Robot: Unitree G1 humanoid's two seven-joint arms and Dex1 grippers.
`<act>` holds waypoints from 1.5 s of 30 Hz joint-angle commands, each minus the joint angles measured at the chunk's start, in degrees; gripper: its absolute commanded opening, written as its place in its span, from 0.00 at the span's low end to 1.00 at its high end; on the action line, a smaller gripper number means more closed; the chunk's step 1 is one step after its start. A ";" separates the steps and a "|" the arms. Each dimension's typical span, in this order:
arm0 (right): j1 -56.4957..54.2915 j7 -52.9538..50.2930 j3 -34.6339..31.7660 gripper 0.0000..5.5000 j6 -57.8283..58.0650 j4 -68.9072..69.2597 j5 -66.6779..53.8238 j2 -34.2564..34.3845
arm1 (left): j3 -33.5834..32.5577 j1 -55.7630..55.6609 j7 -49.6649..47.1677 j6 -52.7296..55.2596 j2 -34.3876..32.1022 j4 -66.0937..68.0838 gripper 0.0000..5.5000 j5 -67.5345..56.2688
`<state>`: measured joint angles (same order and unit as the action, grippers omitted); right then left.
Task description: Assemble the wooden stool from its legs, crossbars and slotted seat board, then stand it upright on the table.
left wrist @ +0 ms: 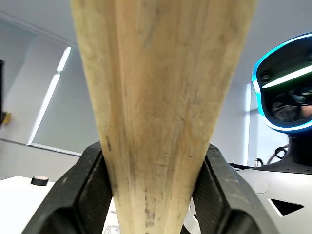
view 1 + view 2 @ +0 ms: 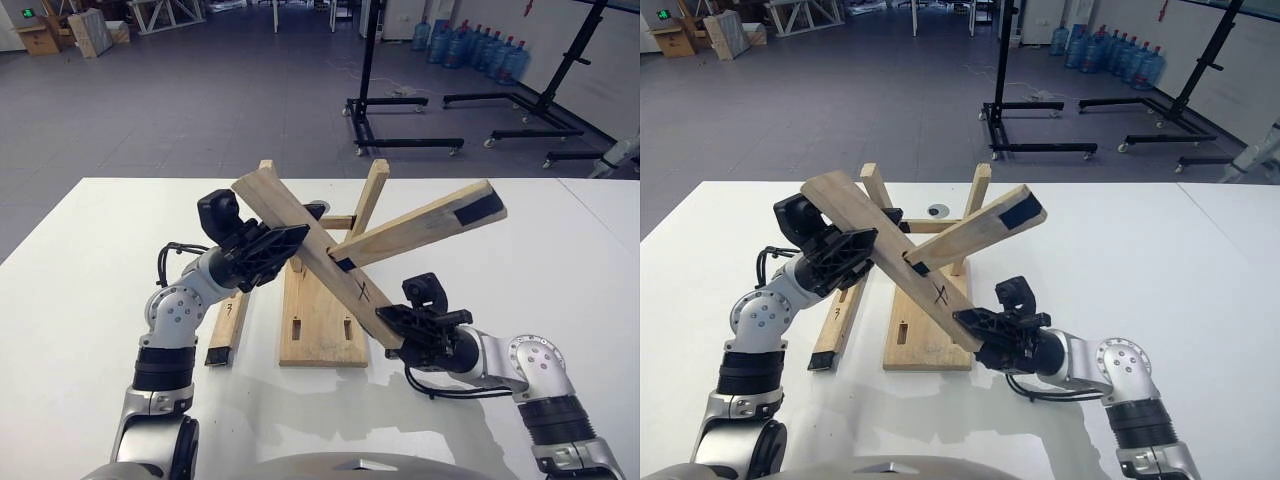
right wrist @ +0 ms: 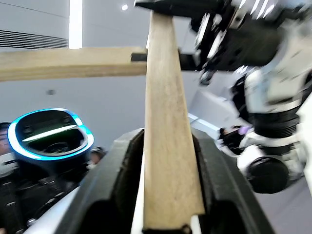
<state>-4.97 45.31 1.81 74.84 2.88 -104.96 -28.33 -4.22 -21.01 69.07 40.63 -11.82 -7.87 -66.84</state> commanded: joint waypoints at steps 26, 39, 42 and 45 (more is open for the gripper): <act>4.45 6.35 -21.26 0.48 -19.36 -7.78 33.75 -5.13 | -8.76 6.99 -1.81 2.51 -25.20 -8.99 0.37 4.48; 3.11 5.81 -20.52 0.48 -20.25 -7.96 40.30 -2.86 | 1.17 -1.97 1.99 -4.40 -21.78 5.45 0.37 19.40; 3.00 5.77 -20.60 0.48 -20.06 -7.71 40.94 -2.59 | 2.04 -2.10 2.84 -3.82 -21.05 5.91 0.37 19.57; 2.83 5.42 -20.68 0.48 -19.97 -7.49 41.39 -2.27 | 2.49 -2.77 3.03 -4.05 -21.07 6.94 0.37 20.79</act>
<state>-1.20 51.44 -18.64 54.78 -5.11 -64.58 -30.66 -2.18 -22.19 71.84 36.82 -32.70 -1.62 -47.07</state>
